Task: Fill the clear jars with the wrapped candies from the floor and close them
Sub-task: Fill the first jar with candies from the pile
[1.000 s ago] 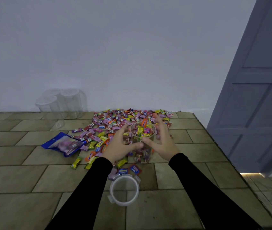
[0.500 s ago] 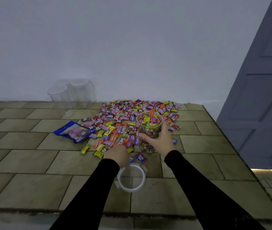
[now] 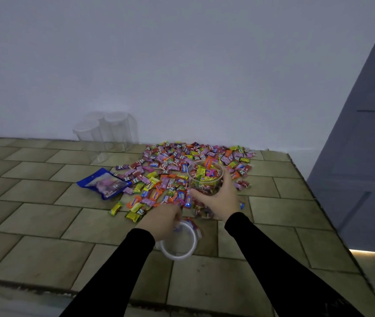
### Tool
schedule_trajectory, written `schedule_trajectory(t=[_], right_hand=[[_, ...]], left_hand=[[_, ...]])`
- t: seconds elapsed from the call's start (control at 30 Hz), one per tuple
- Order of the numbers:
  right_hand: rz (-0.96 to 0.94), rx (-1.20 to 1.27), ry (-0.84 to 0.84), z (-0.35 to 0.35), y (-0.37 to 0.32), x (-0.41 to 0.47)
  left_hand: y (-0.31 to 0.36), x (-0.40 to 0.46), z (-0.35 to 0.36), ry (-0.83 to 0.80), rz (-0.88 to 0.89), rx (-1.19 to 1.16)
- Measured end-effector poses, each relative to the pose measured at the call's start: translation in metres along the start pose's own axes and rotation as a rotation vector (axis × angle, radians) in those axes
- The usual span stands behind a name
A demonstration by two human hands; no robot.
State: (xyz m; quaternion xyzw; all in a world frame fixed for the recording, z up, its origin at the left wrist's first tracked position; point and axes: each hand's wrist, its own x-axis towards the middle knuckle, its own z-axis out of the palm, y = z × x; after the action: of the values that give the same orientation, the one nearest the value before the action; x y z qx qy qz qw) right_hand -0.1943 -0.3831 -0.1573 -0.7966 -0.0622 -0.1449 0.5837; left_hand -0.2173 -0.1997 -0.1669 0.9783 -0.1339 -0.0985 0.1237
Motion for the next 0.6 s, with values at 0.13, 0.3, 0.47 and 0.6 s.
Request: schedule_trajectory(t=[0.13,0.3,0.47,0.6], right_hand=[[-0.043,0.032,0.005,-0.006,-0.007,0.01],[-0.076,0.045,0.006,-0.005,-0.016,0.024],[-0.106,0.037,0.008,0.008,-0.032,0.046],[-0.104,0.057,-0.035,0.027,-0.042,0.069]], left_hand=[[0.002,0.004,-0.002,0.032,0.018,-0.066],[0.003,0.004,-0.01,0.076,0.031,-0.215],[-0.021,0.009,-0.031,0.247,-0.107,-0.37],[-0.049,0.018,-0.049,0.391,-0.228,-0.38]])
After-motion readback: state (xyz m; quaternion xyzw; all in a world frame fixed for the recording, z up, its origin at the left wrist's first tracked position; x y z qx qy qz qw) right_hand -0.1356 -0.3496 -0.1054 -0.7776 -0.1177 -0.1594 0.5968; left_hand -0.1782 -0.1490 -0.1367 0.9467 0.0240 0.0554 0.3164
